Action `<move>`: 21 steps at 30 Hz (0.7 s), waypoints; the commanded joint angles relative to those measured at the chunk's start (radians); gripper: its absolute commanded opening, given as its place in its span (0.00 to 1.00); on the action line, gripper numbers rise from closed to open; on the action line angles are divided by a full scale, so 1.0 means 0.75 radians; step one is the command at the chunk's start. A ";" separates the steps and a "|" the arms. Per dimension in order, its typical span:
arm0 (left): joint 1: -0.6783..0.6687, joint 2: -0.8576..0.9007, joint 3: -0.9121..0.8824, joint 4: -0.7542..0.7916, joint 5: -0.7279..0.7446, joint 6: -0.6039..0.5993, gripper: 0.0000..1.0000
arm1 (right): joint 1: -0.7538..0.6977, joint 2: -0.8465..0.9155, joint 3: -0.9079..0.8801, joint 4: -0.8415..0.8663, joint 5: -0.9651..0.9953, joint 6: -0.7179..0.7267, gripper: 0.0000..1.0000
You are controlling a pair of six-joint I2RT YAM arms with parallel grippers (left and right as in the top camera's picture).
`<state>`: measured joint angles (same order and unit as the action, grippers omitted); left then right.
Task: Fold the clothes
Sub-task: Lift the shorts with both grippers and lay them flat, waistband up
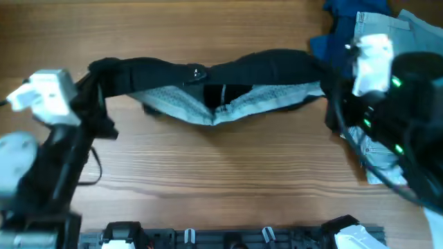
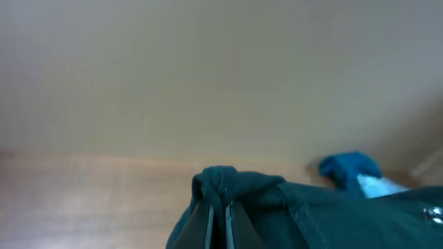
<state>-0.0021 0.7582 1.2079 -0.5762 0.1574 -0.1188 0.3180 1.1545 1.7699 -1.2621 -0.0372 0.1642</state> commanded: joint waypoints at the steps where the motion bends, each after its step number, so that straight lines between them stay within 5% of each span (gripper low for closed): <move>1: 0.009 -0.077 0.287 -0.089 -0.063 -0.021 0.04 | -0.015 -0.091 0.072 -0.017 0.080 -0.024 0.04; 9: 0.009 -0.080 0.661 -0.337 -0.085 -0.021 0.04 | -0.015 -0.223 0.149 -0.150 -0.001 0.005 0.04; 21: 0.009 0.096 0.684 -0.681 -0.317 -0.022 0.04 | -0.015 -0.035 0.204 -0.266 0.032 0.008 0.04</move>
<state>-0.0074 0.7486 1.7020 -1.0786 0.1368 -0.1307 0.3202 1.0451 1.9087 -1.4616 -0.1535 0.1596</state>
